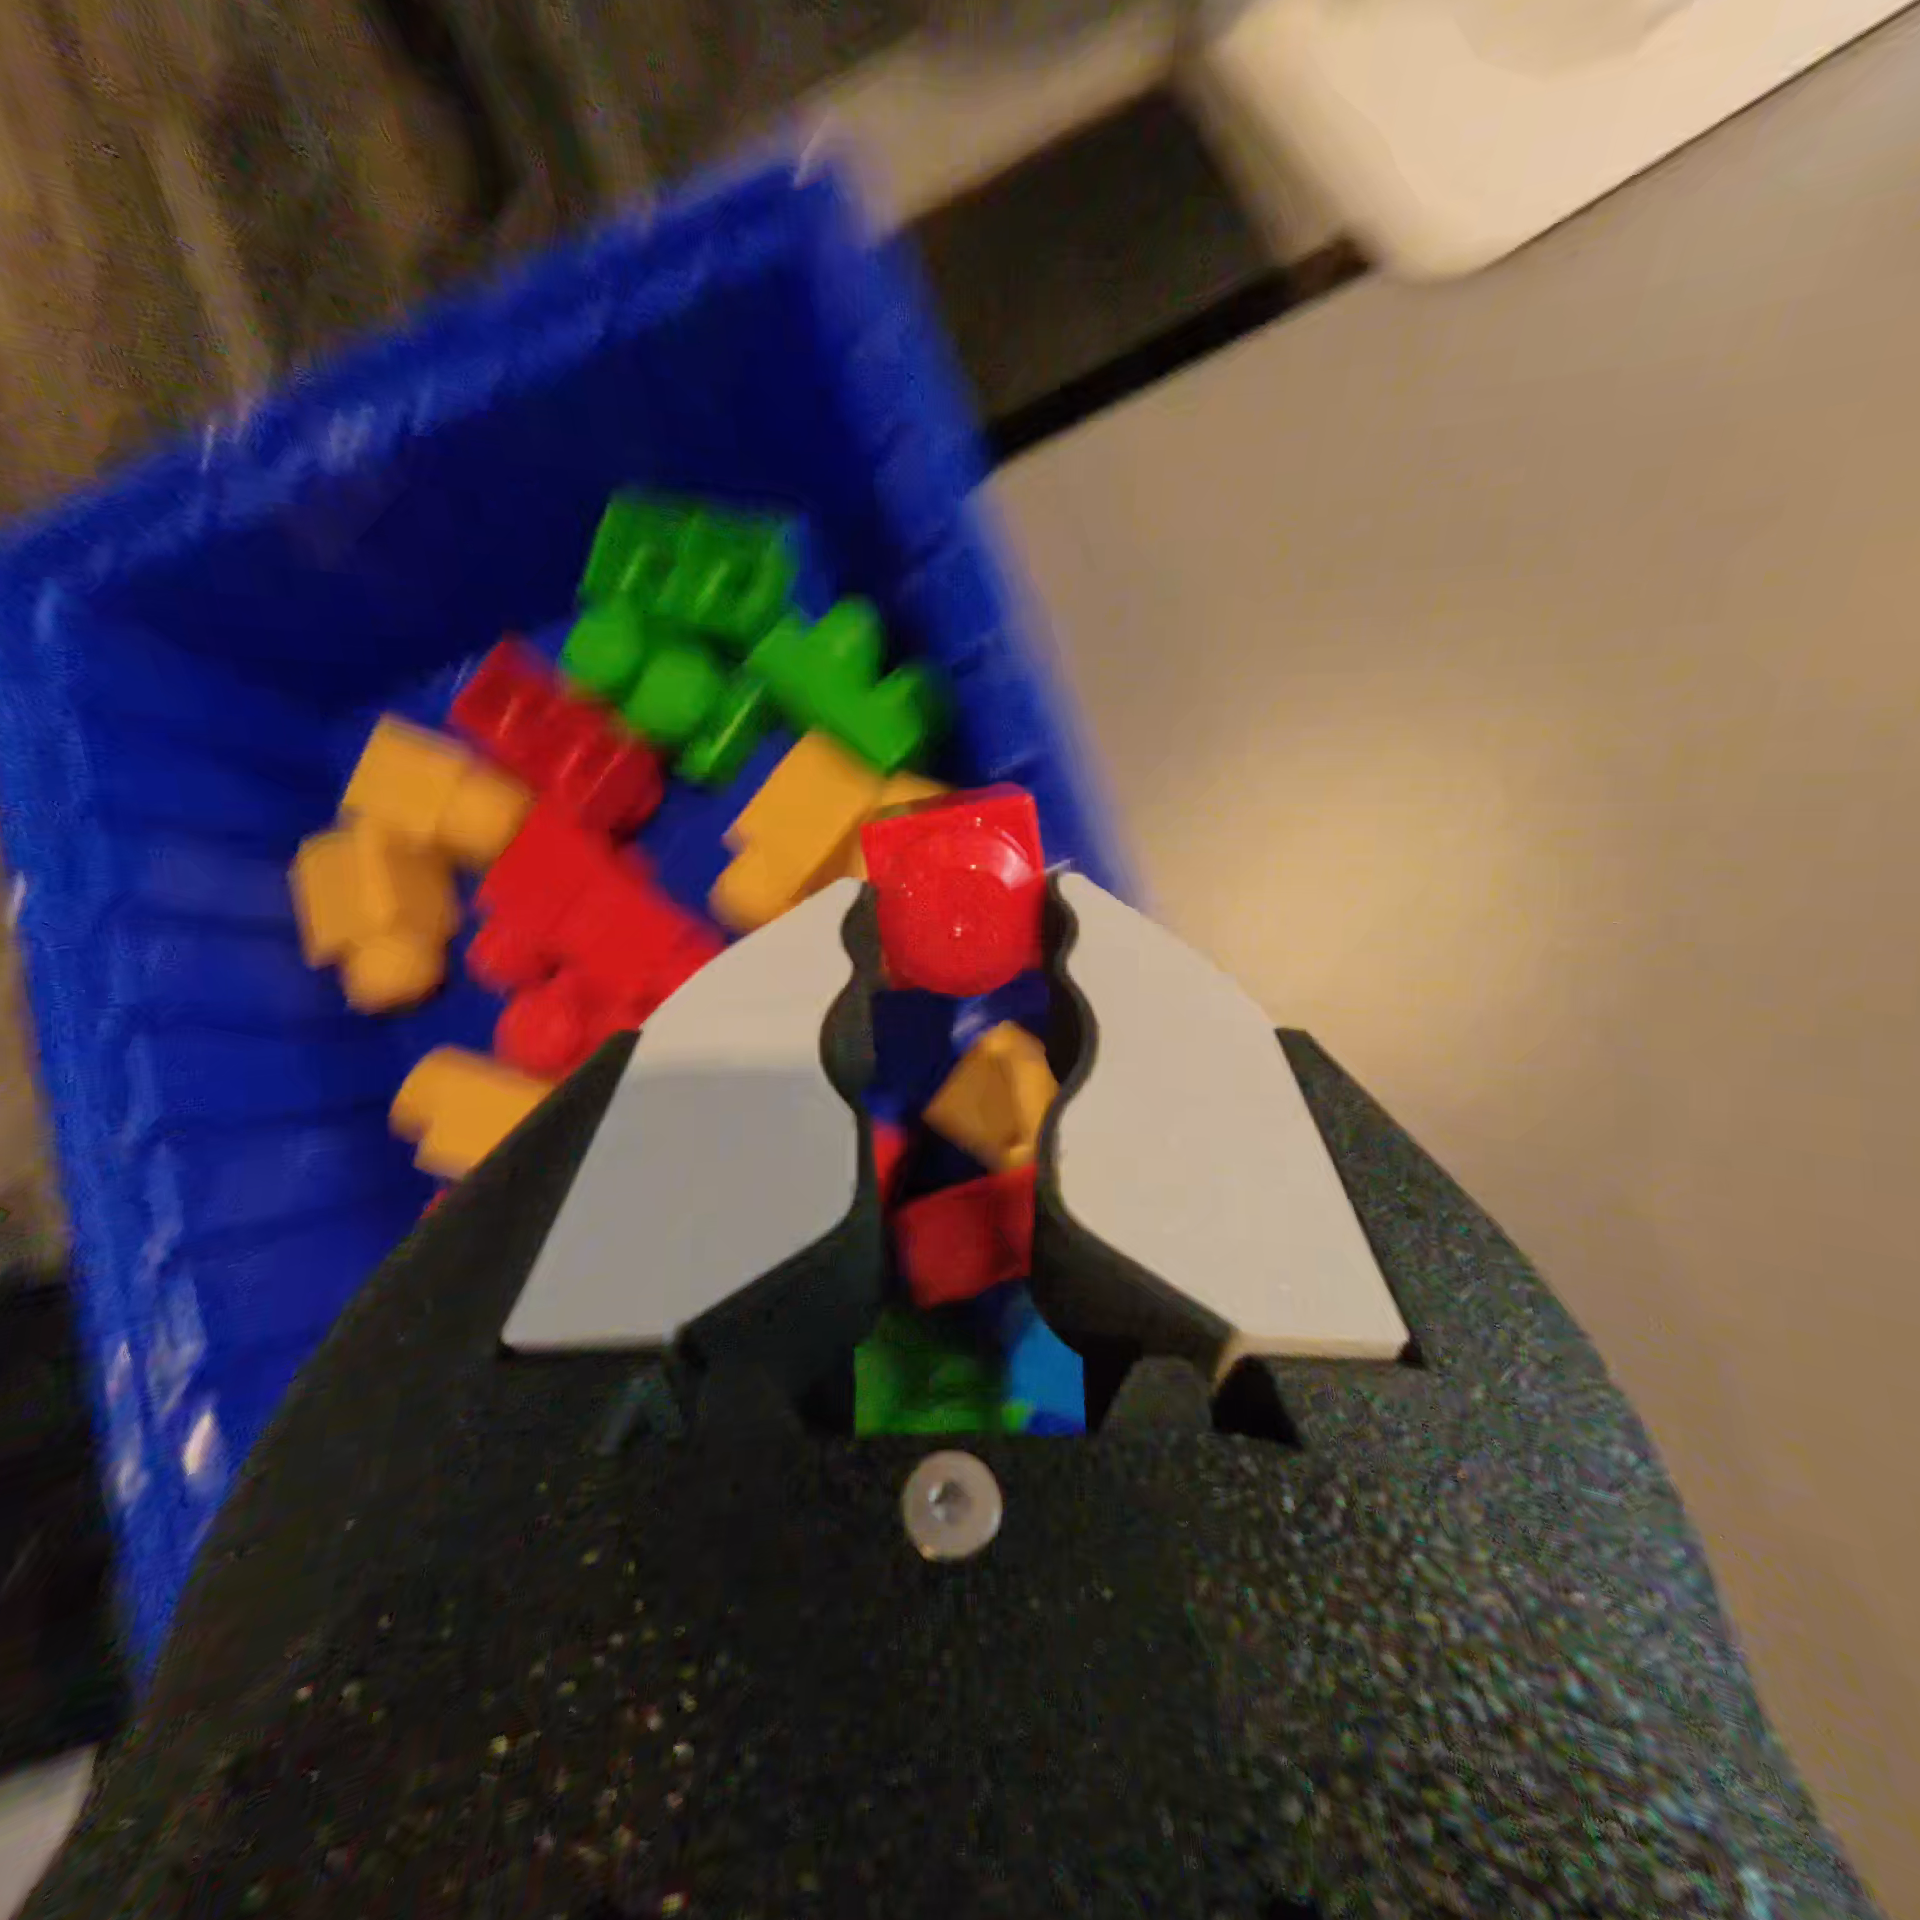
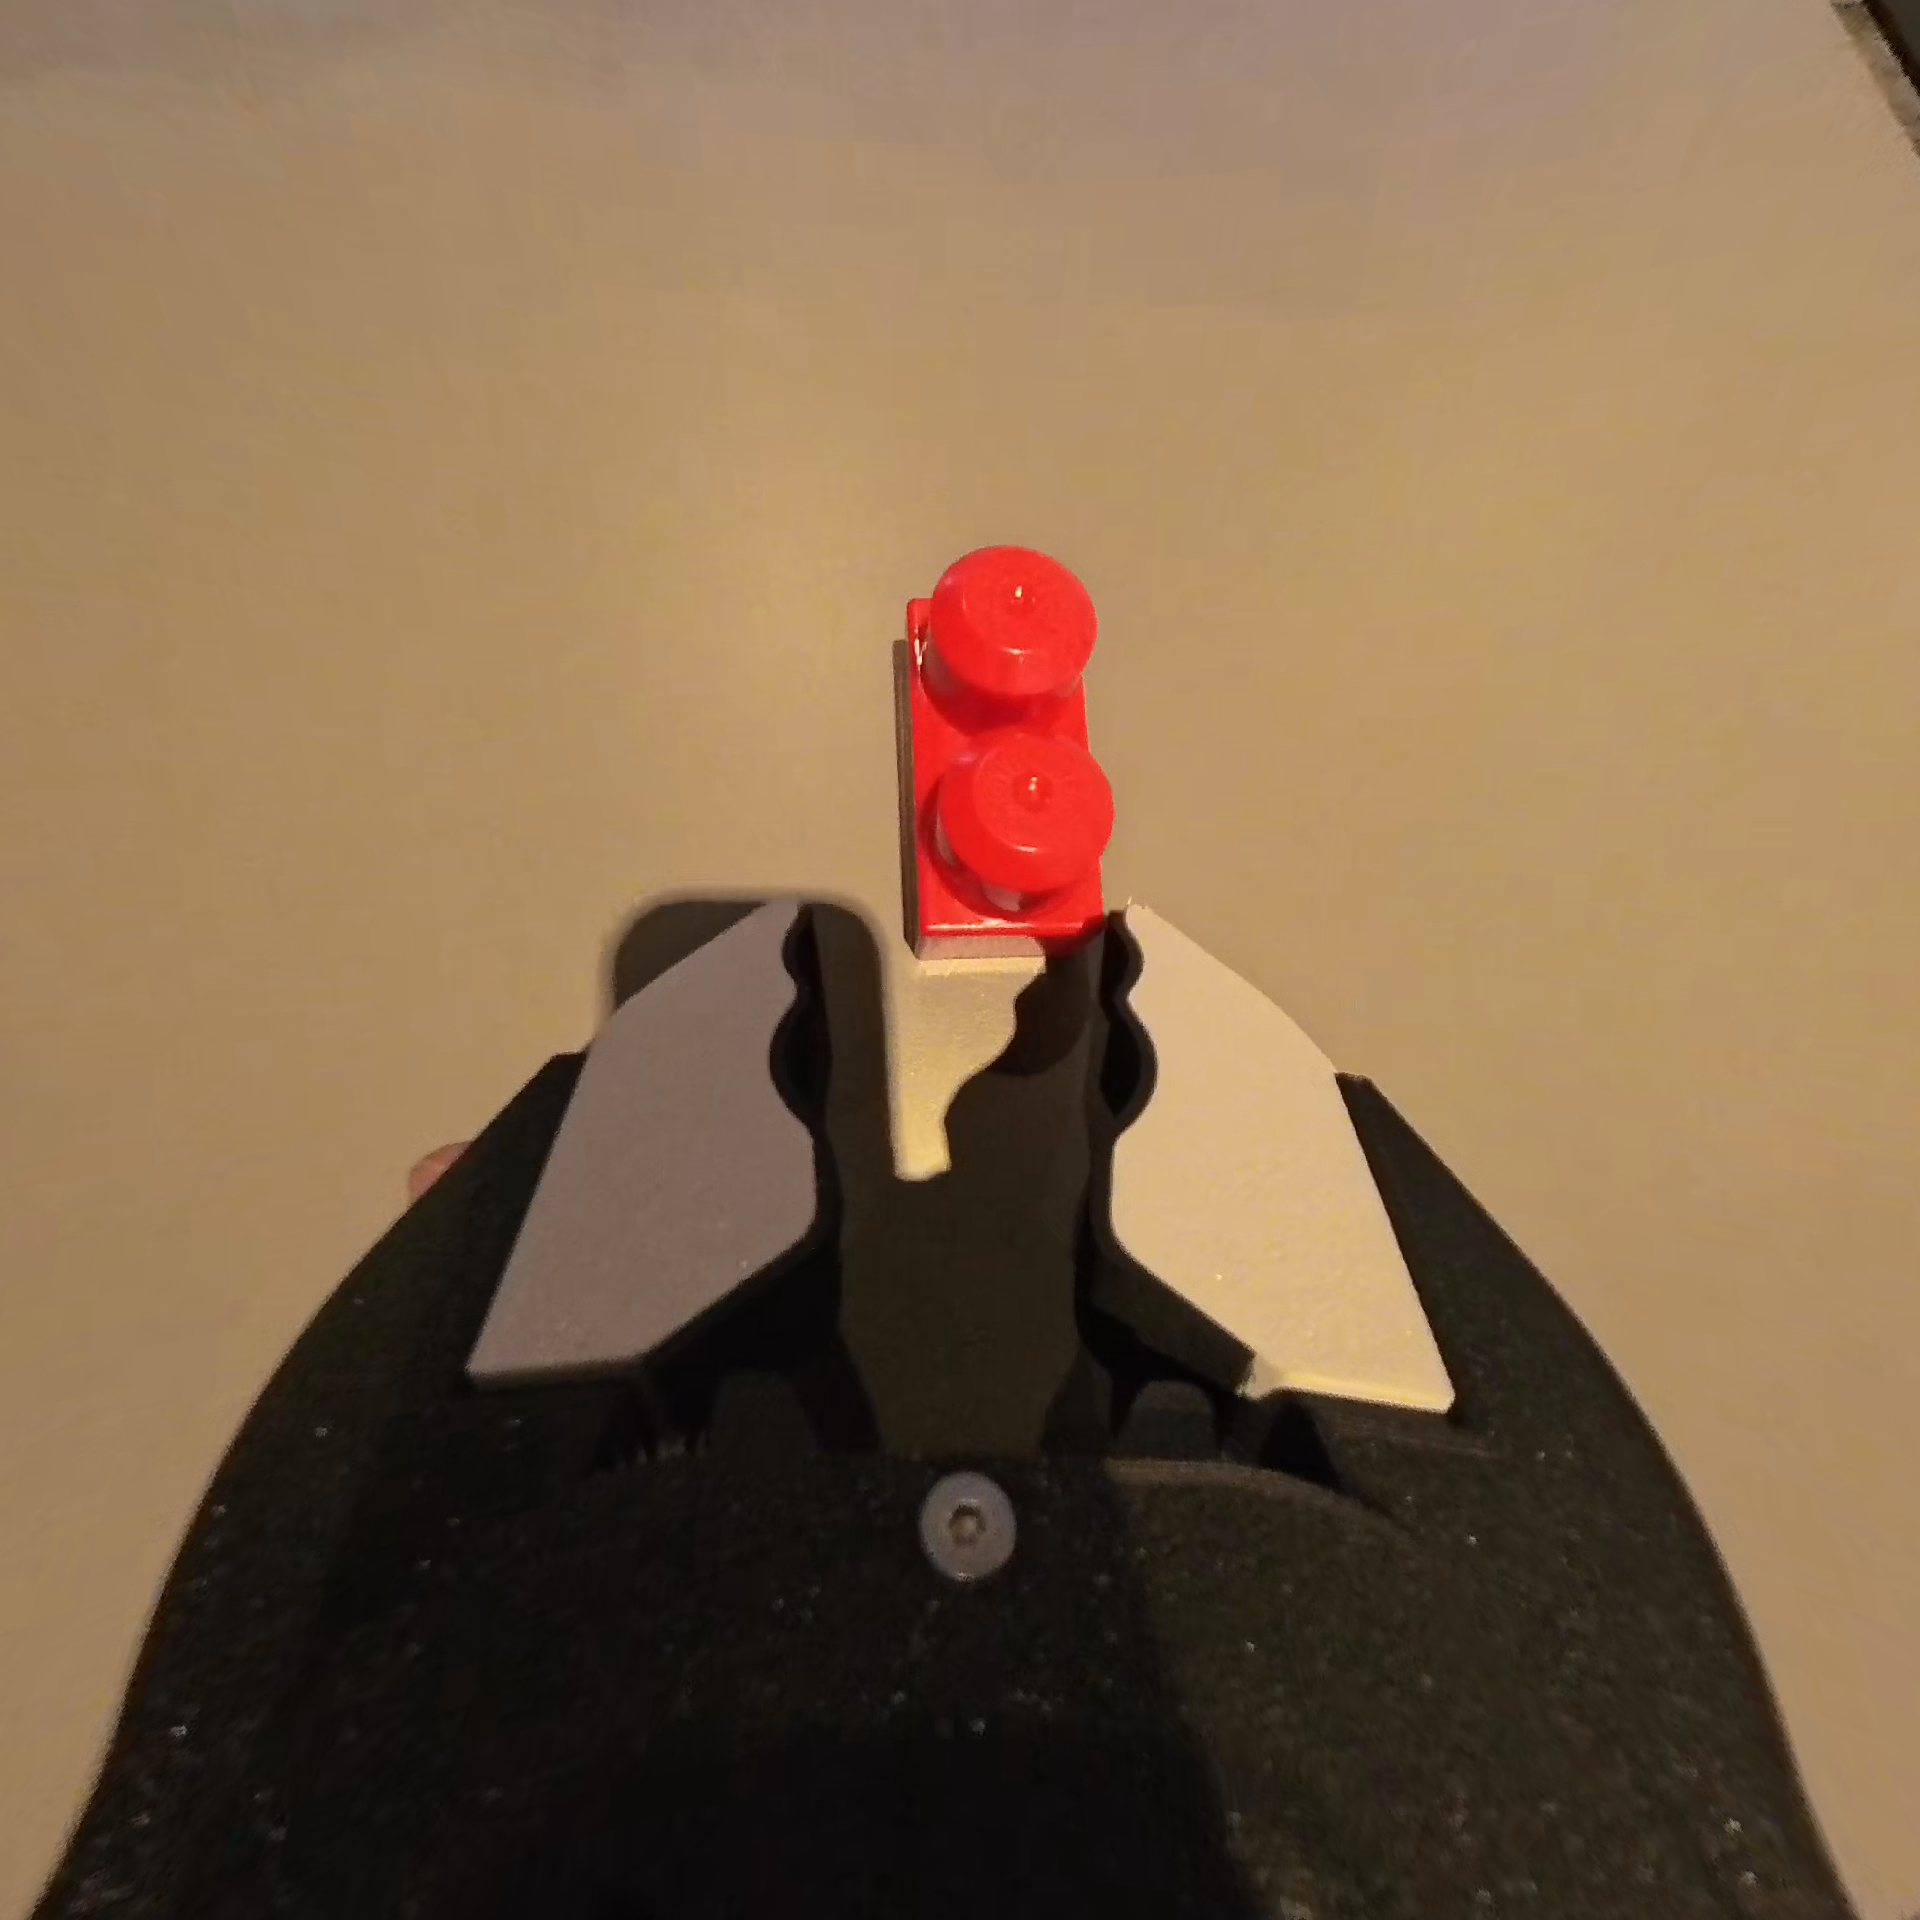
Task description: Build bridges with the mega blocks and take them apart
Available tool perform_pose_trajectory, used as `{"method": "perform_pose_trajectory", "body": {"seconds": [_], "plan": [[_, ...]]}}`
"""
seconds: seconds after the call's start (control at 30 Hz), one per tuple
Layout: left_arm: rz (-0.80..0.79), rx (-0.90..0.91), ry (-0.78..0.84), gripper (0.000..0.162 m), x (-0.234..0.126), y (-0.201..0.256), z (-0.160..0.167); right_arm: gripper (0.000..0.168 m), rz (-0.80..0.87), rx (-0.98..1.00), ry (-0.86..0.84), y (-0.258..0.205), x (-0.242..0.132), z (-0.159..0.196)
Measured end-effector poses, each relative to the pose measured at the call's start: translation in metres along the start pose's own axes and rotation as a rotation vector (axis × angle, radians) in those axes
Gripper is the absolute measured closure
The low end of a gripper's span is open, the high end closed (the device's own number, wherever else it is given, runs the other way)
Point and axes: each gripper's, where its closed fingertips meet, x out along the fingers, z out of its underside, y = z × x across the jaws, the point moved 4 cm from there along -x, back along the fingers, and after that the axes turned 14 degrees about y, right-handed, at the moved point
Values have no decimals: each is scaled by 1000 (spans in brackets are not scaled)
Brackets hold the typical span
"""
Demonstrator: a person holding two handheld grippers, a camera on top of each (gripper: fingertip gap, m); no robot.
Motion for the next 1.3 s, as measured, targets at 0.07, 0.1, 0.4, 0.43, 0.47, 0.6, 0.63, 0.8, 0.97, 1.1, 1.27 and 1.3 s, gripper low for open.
{"method": "perform_pose_trajectory", "body": {"seconds": [0.07,0.1,0.4,0.43,0.47,0.6,0.63,0.8,0.97,1.1,1.27,1.3], "plan": [[223,78,182,133,-27,68,-39,114,1,9,31,2,-2,-3],[338,136,229,133,-38,104,-48,113,6,12,51,4,-4,-5],[904,568,7,133,-11,318,27,105,-133,122,355,-9,-28,-49],[923,583,-9,133,-8,327,32,103,-134,104,330,-12,-25,-47],[932,585,-10,133,-5,333,34,103,-143,86,301,-15,-22,-44],[960,558,-6,133,-1,348,36,113,-208,65,247,-32,-10,-37],[966,557,-8,133,0,350,38,118,-209,57,236,-34,-7,-36],[958,535,-19,132,5,354,49,129,-189,35,162,-34,-1,-26],[923,518,-5,136,6,351,56,130,-177,5,82,-33,2,-15],[891,502,20,137,1,347,56,131,-171,-15,18,-30,0,-6],[821,458,83,129,-13,328,48,119,-201,-44,-6,-31,-3,-1],[797,449,105,128,-18,320,45,117,-220,-46,8,-33,-5,-2]]}}
